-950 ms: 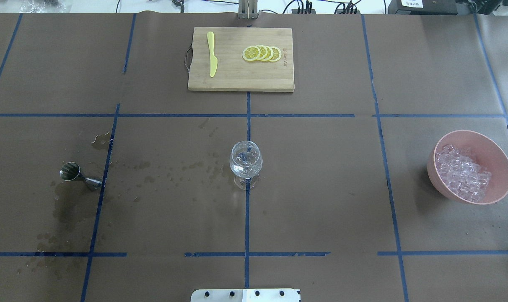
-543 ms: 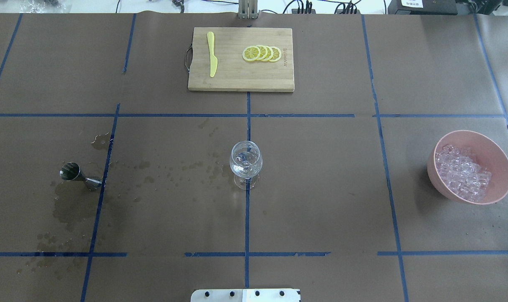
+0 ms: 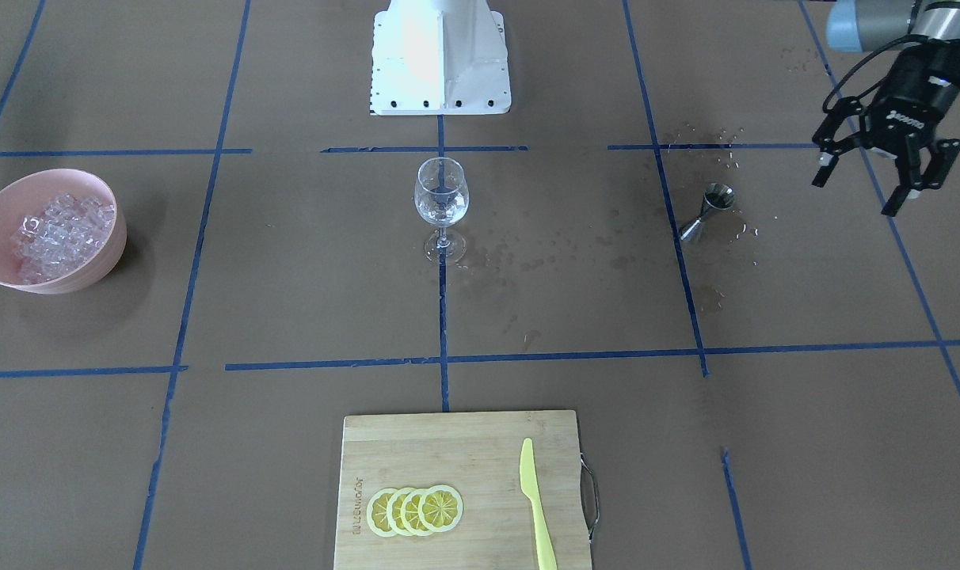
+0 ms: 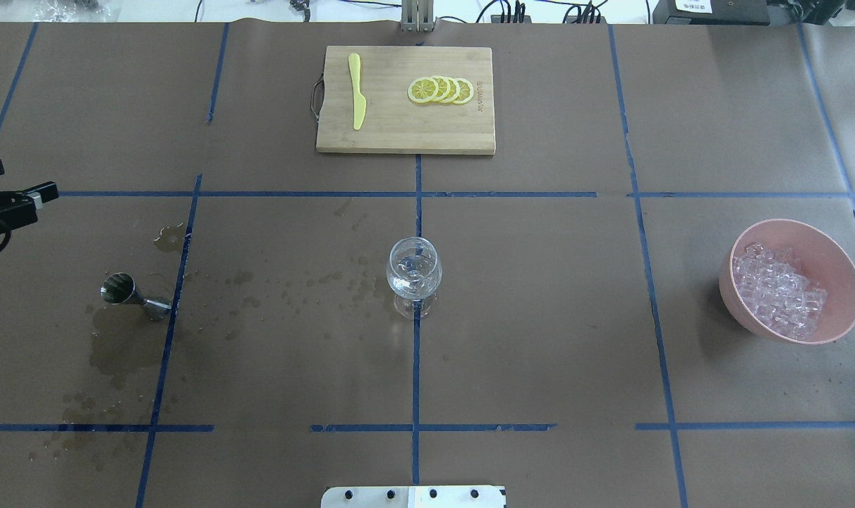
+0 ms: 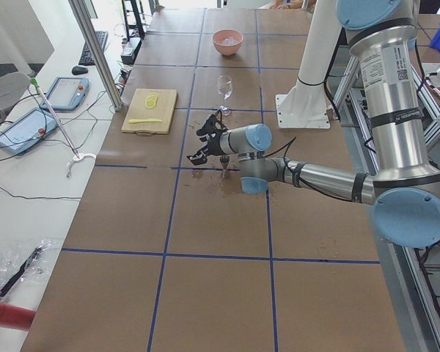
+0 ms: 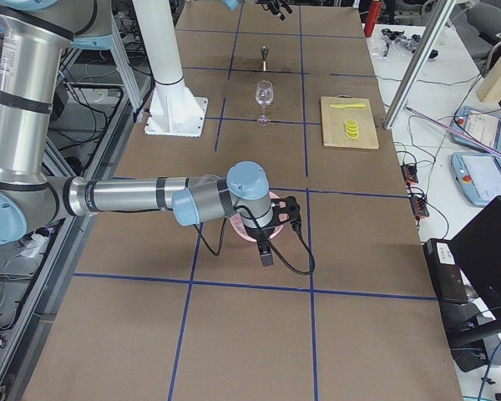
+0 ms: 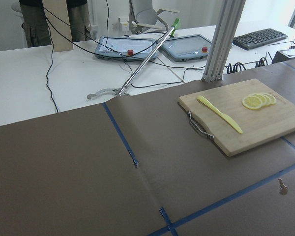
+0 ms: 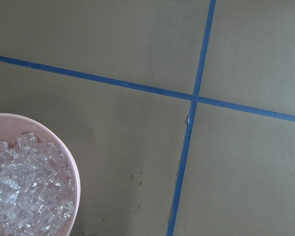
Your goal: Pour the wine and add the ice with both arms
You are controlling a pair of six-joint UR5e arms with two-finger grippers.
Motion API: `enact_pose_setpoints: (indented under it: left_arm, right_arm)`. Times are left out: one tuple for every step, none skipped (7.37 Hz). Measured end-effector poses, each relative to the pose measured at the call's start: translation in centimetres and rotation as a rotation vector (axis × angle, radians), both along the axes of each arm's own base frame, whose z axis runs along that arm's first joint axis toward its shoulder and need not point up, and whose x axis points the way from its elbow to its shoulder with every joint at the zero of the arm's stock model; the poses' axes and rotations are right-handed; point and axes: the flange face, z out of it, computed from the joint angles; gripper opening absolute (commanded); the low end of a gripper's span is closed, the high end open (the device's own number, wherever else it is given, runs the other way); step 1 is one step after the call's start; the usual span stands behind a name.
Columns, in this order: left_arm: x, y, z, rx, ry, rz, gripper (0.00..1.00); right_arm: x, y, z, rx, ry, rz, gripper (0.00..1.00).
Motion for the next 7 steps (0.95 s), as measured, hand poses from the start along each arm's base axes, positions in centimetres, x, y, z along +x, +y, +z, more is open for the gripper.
enact_pose_setpoints:
  left_arm:
    - [3.0,1.5,0.0,0.004,0.003,-0.053,1.00]
    - [5.3,3.0,0.1,0.014,-0.001,-0.098,1.00]
    - [7.4,4.7,0.2,0.024,-0.004,-0.141,1.00]
    - [9.4,6.3,0.9,0.027,-0.010,-0.181,1.00]
    - [11.1,8.0,2.2,0.026,-0.020,-0.214,1.00]
    - [12.7,9.5,3.5,0.024,-0.024,-0.239,1.00]
    - [13.8,10.6,4.5,0.023,-0.023,-0.254,1.00]
  right_arm:
    - [0.0,0.0,0.0,0.000,0.000,0.000,1.00]
    - [0.0,0.0,0.0,-0.001,0.000,0.000,1.00]
    - [0.0,0.0,0.1,-0.001,0.000,0.000,1.00]
    - [0.0,0.0,0.1,-0.002,0.000,0.000,1.00]
    - [0.0,0.0,0.2,-0.003,0.000,0.001,1.00]
    - [0.0,0.1,0.2,-0.005,0.000,0.001,1.00]
    - [0.0,0.1,0.2,-0.005,0.000,0.000,1.00]
